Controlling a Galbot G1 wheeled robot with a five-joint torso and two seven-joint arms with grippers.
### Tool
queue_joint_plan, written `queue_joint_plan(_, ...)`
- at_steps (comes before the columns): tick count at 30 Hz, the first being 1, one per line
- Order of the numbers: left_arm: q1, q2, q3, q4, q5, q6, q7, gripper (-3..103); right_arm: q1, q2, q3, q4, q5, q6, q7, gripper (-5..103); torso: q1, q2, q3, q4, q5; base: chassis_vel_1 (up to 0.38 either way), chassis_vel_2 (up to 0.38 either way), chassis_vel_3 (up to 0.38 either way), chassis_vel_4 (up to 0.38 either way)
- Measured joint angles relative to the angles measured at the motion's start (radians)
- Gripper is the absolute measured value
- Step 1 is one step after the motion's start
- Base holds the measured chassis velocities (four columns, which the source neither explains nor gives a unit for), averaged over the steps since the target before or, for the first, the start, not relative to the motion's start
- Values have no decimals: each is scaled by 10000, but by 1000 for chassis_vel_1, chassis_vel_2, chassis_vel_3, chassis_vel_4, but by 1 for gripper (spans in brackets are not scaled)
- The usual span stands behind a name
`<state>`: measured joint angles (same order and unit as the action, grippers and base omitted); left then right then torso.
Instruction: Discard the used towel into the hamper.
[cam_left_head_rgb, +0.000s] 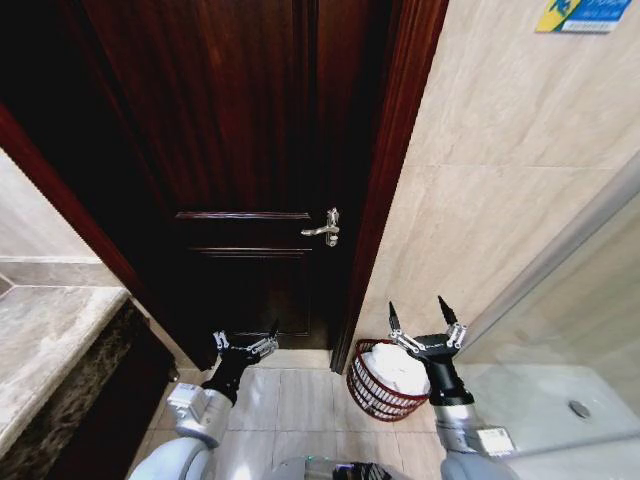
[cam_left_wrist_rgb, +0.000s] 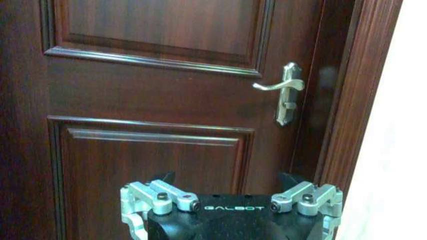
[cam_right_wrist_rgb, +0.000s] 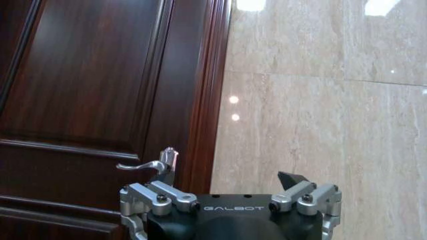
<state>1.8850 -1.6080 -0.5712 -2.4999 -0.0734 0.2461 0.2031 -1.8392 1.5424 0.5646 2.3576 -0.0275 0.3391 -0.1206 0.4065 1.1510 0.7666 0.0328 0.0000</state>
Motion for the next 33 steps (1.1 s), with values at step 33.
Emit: queue_joint_plan(33, 0, 0, -1, 0, 0, 0, 0, 100, -2, 0, 4, 2, 14, -5, 3, 100, -1, 1, -1, 0, 0, -77, -80, 73, 76)
